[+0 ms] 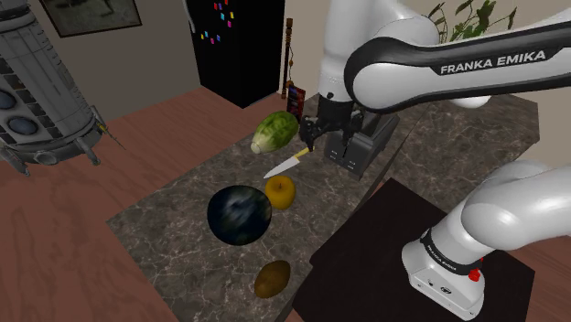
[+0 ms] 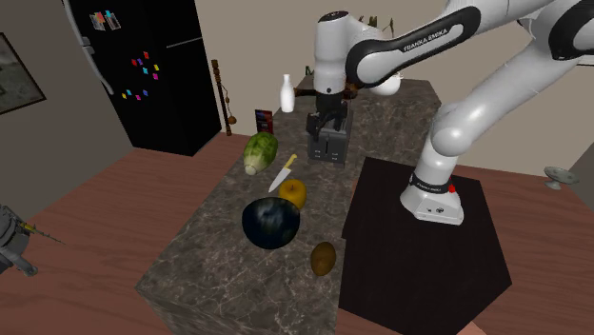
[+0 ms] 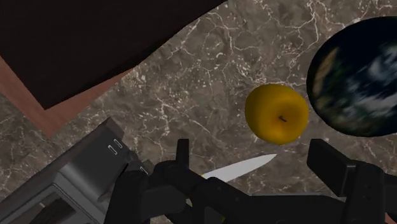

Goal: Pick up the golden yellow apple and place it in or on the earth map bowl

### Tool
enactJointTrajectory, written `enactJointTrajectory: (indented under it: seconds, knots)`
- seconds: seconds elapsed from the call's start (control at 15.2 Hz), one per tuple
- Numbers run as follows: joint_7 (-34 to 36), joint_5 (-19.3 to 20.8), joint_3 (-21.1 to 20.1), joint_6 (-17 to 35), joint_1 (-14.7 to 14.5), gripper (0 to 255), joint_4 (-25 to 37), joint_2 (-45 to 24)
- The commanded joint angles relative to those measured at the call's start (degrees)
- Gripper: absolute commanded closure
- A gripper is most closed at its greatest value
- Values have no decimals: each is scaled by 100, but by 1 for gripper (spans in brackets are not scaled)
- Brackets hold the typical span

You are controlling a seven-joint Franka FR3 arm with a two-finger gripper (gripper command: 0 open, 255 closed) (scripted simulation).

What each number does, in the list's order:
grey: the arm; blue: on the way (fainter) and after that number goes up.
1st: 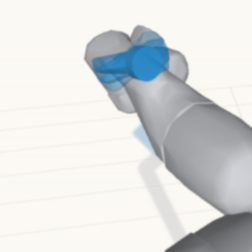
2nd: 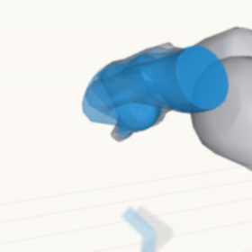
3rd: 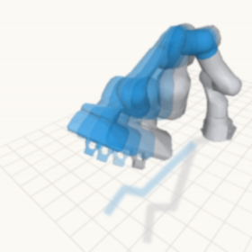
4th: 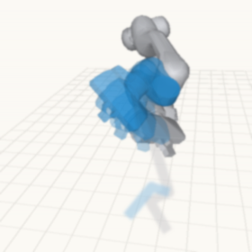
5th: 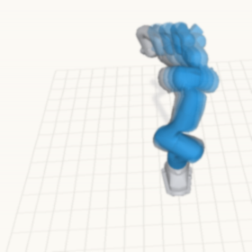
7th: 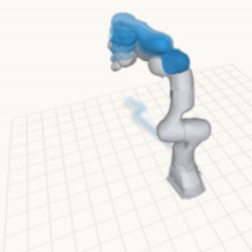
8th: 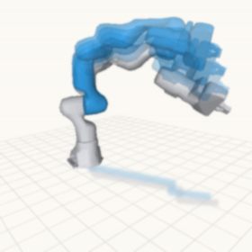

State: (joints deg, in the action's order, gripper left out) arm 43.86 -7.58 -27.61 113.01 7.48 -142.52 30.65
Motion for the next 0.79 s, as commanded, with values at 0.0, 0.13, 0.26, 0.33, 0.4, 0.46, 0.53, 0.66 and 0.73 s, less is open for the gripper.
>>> enactJointTrajectory:
  seconds: [0.0,0.13,0.26,0.33,0.4,0.46,0.53,0.66,0.73]
  knots:
    - [654,78,-355,294,174,0,95,-429]
    - [1314,250,-709,560,378,0,231,-909]
    - [2027,529,-1052,797,604,0,408,-1445]
    - [2408,716,-1213,900,716,0,512,-1736]
    - [2807,936,-1361,990,823,0,626,-2044]
    - [3222,1191,-1494,1062,920,0,752,-2369]
    - [3653,1476,-1598,1115,994,0,890,-2709]
    - [4523,2096,-1678,1155,1027,0,1199,-3417]
    - [4937,2398,-1644,1146,974,0,1369,-3766]
